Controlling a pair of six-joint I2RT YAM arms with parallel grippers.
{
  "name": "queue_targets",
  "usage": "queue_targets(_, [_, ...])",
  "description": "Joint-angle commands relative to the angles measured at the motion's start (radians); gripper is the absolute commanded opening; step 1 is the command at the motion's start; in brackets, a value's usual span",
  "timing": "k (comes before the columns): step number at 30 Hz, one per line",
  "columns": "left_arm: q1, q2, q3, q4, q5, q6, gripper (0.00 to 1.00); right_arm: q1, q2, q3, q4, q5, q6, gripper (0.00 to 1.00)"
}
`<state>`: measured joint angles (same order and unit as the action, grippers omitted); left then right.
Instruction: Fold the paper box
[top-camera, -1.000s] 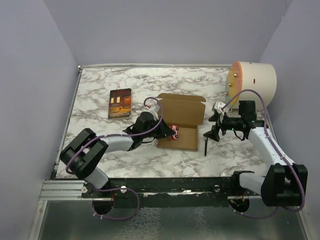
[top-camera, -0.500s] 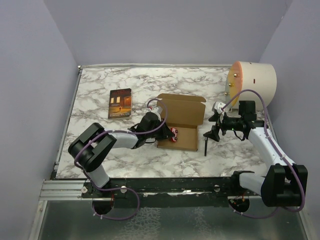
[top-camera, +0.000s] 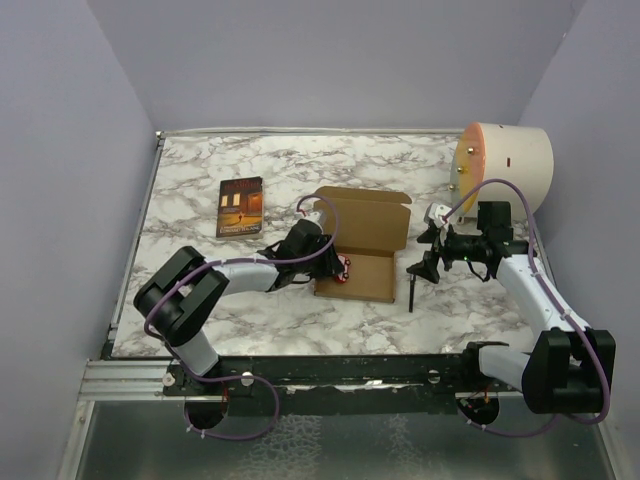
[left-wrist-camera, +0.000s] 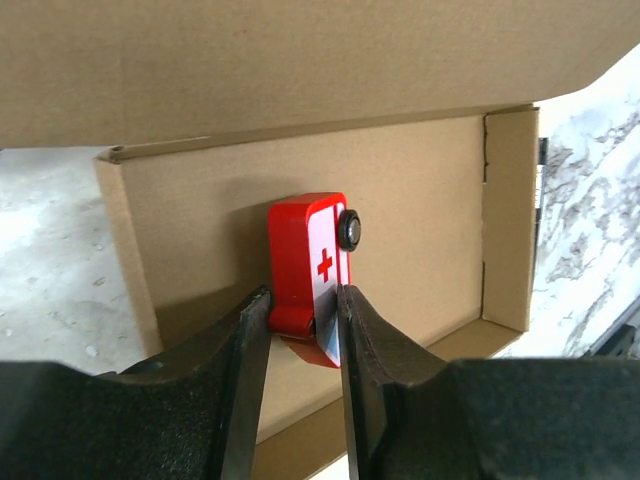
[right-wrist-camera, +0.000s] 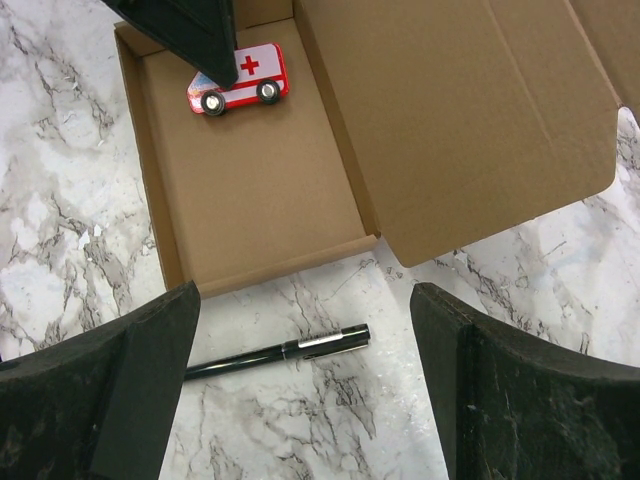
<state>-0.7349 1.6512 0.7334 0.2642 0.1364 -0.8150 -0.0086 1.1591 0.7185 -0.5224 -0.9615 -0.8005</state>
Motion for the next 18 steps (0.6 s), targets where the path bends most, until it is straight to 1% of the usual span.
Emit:
queue_targets(1, [-0.006,-0.047,0.033,-0.082,-0.07,0.056,0.35,-0.007,-0.019,-0.006,-0.007,-0.014,-0.016,0.87])
queue_targets(9, [-0.007,-0.101,0.066,-0.171,-0.127,0.095,0.38,-0.007,-0.021,-0.006,-0.007,-0.016,-0.016,0.87])
queue_targets(14, [-0.008,-0.184,0.076,-0.227,-0.177,0.127,0.39,-0.007,-0.02,-0.006,-0.008,-0.017,-0.016,0.87])
queue_targets(18, [-0.008,-0.29,0.051,-0.227,-0.217,0.178,0.39,-0.007,-0.019,-0.007,-0.008,-0.019,-0.015,0.87])
